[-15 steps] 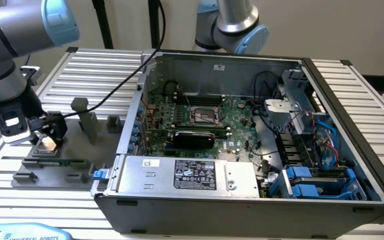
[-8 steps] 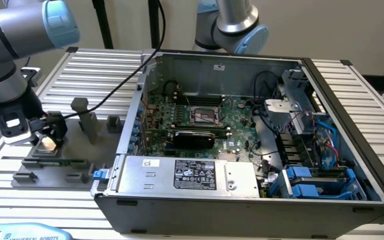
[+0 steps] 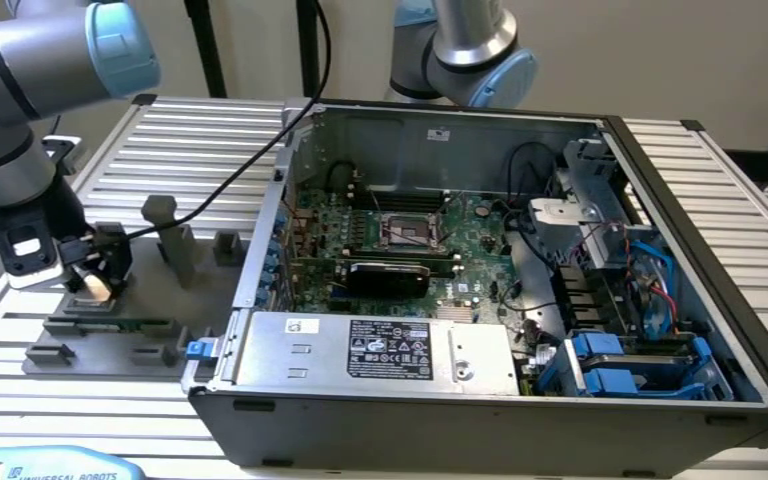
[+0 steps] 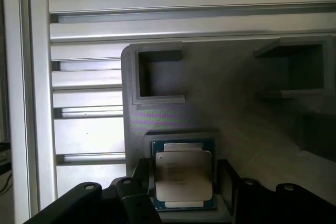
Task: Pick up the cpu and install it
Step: 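Pick up the cpu and move it towards the insertion slot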
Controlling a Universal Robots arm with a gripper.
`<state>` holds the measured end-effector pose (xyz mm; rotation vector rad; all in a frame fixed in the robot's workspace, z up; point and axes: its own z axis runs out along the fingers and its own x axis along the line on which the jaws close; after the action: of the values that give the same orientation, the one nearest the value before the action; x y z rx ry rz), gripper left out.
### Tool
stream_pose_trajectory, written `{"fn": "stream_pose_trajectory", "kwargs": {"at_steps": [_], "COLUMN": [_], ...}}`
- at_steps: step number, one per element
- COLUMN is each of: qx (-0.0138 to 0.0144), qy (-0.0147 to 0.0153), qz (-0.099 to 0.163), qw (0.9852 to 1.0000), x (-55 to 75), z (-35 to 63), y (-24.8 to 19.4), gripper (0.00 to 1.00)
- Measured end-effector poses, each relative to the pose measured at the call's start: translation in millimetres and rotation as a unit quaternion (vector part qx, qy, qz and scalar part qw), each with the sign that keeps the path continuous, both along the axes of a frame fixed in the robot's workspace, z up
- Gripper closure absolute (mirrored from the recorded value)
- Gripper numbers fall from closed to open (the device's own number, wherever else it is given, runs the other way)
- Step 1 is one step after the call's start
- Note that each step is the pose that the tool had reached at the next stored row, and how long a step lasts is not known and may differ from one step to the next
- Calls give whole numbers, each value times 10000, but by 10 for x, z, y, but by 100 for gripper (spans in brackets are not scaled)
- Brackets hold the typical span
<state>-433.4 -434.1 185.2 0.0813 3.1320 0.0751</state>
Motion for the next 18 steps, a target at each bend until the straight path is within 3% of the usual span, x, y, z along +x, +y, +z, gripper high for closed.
{"fn": "stream_pose_trajectory", "kwargs": {"at_steps": [3, 18], "qx": [0, 10], "qy": [0, 0], "qz": [0, 0], "qw": [10000, 10000], "x": [0, 0], "z": [1, 29], "y": [0, 0], "gripper": [45, 45]}}
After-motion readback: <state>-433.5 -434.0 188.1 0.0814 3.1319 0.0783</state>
